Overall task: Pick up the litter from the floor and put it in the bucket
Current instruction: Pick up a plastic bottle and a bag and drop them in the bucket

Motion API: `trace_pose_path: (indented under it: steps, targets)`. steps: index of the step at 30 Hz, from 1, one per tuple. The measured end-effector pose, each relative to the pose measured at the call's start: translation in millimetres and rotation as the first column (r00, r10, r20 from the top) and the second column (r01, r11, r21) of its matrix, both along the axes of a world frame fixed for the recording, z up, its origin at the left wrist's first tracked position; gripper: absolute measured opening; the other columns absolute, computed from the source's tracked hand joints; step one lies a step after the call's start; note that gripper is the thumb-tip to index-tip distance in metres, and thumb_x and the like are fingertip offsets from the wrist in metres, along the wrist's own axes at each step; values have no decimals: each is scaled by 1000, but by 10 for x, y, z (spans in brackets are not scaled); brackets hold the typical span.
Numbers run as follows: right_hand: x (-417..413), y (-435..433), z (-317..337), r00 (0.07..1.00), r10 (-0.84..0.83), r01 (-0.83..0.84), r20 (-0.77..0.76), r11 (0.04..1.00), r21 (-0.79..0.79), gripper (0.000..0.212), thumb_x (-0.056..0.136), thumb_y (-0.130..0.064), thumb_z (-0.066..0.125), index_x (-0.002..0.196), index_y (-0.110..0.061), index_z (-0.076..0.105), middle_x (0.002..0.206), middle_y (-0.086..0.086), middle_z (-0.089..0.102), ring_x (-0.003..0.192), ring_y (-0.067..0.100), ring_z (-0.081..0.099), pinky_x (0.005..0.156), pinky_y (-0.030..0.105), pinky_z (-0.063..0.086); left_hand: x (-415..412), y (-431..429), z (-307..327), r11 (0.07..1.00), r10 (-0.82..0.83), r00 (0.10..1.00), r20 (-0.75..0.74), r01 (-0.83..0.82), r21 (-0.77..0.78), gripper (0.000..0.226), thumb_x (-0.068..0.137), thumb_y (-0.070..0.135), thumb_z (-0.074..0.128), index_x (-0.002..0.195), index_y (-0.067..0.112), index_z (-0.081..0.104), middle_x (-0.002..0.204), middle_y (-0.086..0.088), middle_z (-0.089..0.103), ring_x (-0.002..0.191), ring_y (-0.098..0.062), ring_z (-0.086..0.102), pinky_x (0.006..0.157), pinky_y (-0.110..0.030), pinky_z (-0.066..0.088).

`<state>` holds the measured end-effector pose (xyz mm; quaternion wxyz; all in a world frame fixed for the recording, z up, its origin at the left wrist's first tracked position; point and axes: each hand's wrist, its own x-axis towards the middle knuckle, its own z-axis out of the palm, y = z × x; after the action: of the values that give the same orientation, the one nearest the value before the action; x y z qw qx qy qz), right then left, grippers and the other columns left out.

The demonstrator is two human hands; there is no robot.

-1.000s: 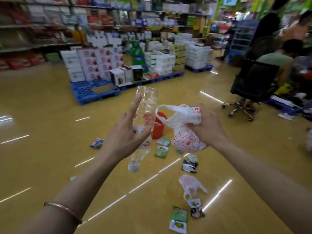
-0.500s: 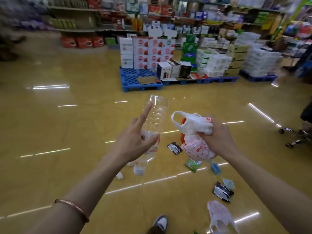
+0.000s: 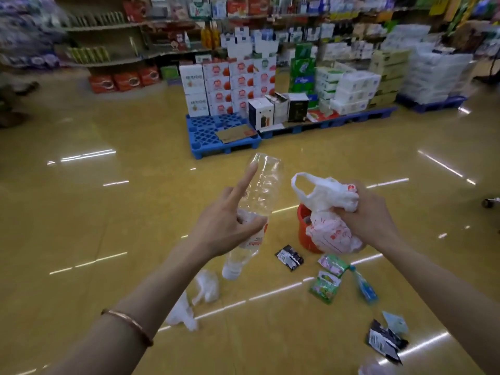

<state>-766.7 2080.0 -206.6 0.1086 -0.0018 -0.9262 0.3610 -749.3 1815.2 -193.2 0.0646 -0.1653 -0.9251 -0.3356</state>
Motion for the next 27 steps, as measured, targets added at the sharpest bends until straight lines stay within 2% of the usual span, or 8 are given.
trace_pose_path:
  steps: [2, 6, 13, 16, 19, 22, 25, 27]
  targets:
    - [-144, 120, -22, 1000, 7, -6, 21, 1000, -31, 34, 83, -11, 65, 116, -14, 56, 85, -5, 58, 78, 15, 56, 54, 13, 37, -234, 135, -29, 1000, -10, 1000, 6, 10, -5, 91, 81, 51, 61, 132, 66, -12, 127, -3, 49, 80, -9, 59, 81, -38, 54]
    - [-403, 365, -79, 999, -15, 18, 49, 998, -54, 32, 82, -9, 66, 113, -13, 58, 78, -19, 55, 69, -8, 52, 53, 1, 38, -687, 392, -56, 999, -43, 999, -4, 43, -1, 92, 81, 49, 62, 134, 65, -11, 129, -2, 48, 81, -2, 56, 78, -31, 52]
    - [-915, 632, -254, 991, -81, 82, 106, 997, -11, 33, 84, -8, 66, 114, -12, 55, 75, -21, 50, 67, -5, 49, 54, -1, 37, -1440, 619, -191, 994, -95, 995, 14, 95, 48, 92, 81, 49, 63, 134, 65, -9, 127, -1, 48, 72, -5, 57, 74, -33, 54]
    - [-1263, 659, -279, 988, -105, 105, 116, 994, 3, 35, 83, -9, 65, 117, -11, 55, 82, -10, 57, 77, 14, 56, 55, 1, 38, -1804, 620, -230, 992, -118, 993, 19, 117, 51, 91, 81, 49, 62, 133, 66, -10, 124, 0, 48, 72, -6, 55, 75, -30, 52]
    - [-1669, 653, -253, 987, -133, 131, 87, 991, 22, 32, 84, -11, 64, 115, -12, 56, 88, -1, 61, 80, 18, 55, 54, 15, 35, -2254, 582, -219, 990, -130, 991, 9, 129, 58, 91, 81, 51, 61, 133, 66, -12, 127, -1, 47, 75, -8, 56, 77, -32, 52]
    - [-2065, 631, -200, 981, -183, 182, 64, 983, 28, 31, 84, -10, 65, 113, -11, 57, 84, -3, 57, 77, 17, 53, 54, 16, 33, -2767, 561, -147, 980, -171, 985, 24, 168, 105, 94, 80, 50, 62, 132, 66, -14, 129, -4, 45, 82, -13, 59, 79, -37, 54]
    - [-2449, 641, -148, 971, -231, 230, 56, 973, 37, 34, 82, -11, 68, 115, -11, 58, 88, -5, 59, 84, 19, 58, 58, 20, 35, -3265, 572, -74, 969, -234, 972, -3, 233, 77, 98, 79, 50, 65, 133, 65, -15, 127, -1, 46, 81, -9, 59, 75, -29, 50]
    - [-2675, 669, -145, 961, -274, 272, 48, 962, 39, 35, 82, -13, 69, 115, -12, 59, 90, -4, 60, 86, 19, 59, 60, 22, 38, -3566, 597, -58, 963, -260, 965, -9, 260, 67, 99, 78, 50, 65, 132, 65, -16, 127, -1, 47, 81, -9, 59, 75, -31, 50]
